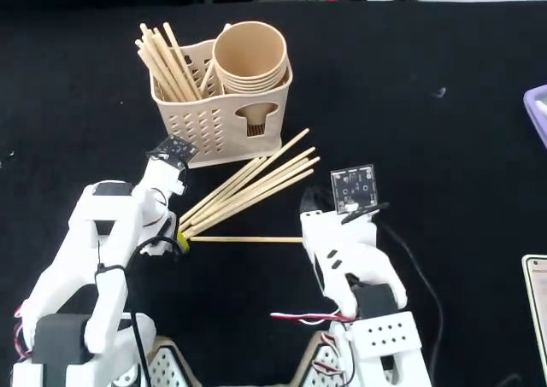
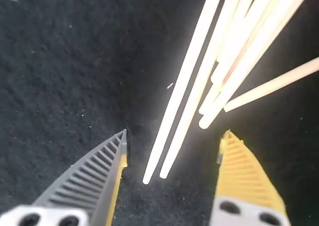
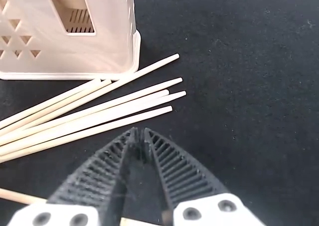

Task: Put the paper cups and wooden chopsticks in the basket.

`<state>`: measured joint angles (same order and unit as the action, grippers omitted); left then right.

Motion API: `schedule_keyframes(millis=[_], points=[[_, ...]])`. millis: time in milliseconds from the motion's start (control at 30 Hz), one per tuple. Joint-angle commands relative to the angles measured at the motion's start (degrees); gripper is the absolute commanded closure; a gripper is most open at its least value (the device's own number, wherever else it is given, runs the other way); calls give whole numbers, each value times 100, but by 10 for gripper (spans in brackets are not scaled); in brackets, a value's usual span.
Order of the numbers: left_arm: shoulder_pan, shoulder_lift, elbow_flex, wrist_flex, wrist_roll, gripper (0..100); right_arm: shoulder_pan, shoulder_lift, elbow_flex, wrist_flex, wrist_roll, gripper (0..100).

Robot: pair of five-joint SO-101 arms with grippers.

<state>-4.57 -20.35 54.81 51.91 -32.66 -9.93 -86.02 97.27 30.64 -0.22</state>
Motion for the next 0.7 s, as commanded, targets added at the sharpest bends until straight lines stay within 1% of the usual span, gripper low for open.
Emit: schedule_keyframes(millis=[0,100,167,267,367,667], points=[[40,0,-145,44,-18,783,-88,-136,-4,26,18,980],[242,0,145,26,-35,841,-88,-136,-4,26,18,980],[435,0,330,9,-35,863,-97,-136,-4,26,18,980],[725,-9,426,-9,-18,869,-97,-136,-4,26,18,980],[875,-26,409,-9,-18,870,-97,-136,-4,26,18,980],[884,-53,567,35,-35,880,-97,-136,-4,26,18,980]])
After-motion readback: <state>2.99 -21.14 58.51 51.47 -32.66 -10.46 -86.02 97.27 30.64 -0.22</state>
